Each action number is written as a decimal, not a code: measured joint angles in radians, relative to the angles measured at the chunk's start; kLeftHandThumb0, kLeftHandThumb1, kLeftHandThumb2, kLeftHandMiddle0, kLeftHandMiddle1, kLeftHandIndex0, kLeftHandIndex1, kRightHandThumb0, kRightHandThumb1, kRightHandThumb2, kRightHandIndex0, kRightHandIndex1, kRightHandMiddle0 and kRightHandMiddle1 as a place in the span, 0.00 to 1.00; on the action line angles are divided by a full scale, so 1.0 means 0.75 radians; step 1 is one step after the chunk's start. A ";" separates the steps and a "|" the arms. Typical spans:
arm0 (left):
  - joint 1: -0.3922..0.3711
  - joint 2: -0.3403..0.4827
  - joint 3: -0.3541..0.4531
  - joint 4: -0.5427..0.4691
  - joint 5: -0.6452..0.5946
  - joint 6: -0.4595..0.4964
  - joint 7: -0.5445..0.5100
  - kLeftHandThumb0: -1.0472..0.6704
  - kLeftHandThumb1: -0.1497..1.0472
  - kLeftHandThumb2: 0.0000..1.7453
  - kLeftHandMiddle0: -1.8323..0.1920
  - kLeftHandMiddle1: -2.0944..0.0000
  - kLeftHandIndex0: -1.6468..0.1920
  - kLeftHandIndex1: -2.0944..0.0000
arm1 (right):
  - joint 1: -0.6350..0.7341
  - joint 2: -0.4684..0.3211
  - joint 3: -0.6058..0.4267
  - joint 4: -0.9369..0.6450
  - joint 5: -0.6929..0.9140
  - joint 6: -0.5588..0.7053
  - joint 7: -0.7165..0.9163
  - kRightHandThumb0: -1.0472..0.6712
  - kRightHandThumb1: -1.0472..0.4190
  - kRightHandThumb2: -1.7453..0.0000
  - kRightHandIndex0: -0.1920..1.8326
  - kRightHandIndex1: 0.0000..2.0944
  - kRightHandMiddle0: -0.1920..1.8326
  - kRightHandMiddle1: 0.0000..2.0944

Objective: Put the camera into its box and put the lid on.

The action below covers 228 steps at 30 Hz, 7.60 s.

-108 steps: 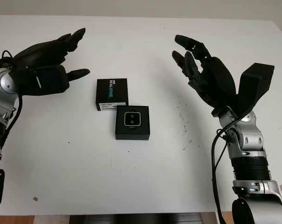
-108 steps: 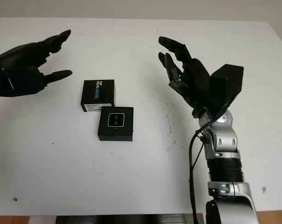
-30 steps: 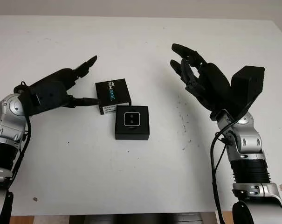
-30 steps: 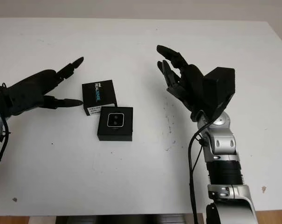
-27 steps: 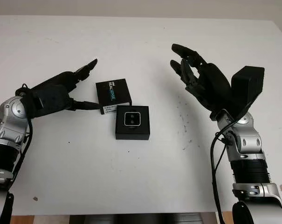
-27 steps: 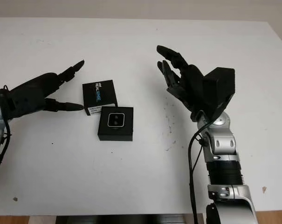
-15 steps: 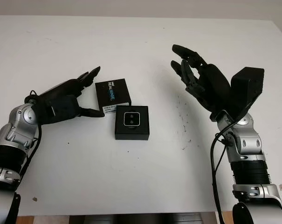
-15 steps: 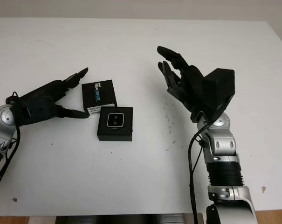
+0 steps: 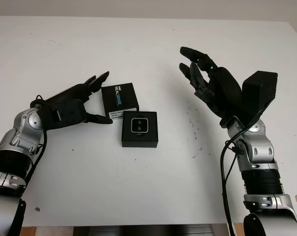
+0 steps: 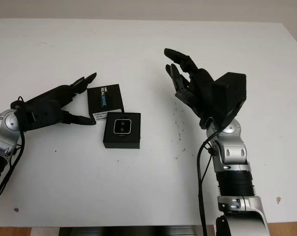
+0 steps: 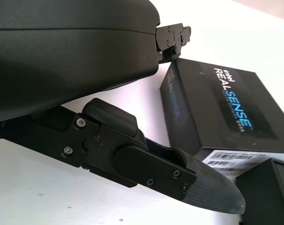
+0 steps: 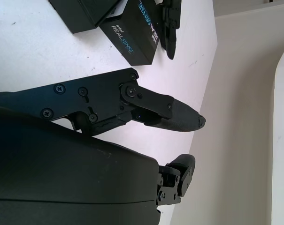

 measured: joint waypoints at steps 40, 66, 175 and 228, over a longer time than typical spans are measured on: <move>0.011 -0.092 0.025 0.070 -0.006 -0.205 0.307 0.38 0.84 0.03 0.76 0.36 0.68 0.63 | 0.004 0.000 -0.013 0.000 0.013 0.016 0.011 0.31 0.00 0.63 0.18 0.03 0.06 0.30; 0.048 -0.269 0.143 0.170 -0.123 -0.177 0.545 0.44 1.00 0.11 0.85 0.04 0.83 0.23 | 0.029 0.023 -0.003 0.000 0.003 0.011 -0.024 0.30 0.00 0.65 0.20 0.03 0.04 0.37; 0.422 -0.275 0.332 -0.894 -0.810 0.686 -0.232 0.36 1.00 0.22 0.84 0.97 0.64 0.18 | 0.053 0.039 0.005 0.035 0.018 -0.016 0.010 0.30 0.00 0.66 0.19 0.03 0.00 0.42; 0.516 -0.195 0.207 -0.926 -0.584 0.572 -0.308 0.34 1.00 0.22 0.86 0.97 0.66 0.17 | 0.054 0.039 0.007 0.034 0.005 -0.007 0.007 0.30 0.00 0.66 0.19 0.03 0.00 0.42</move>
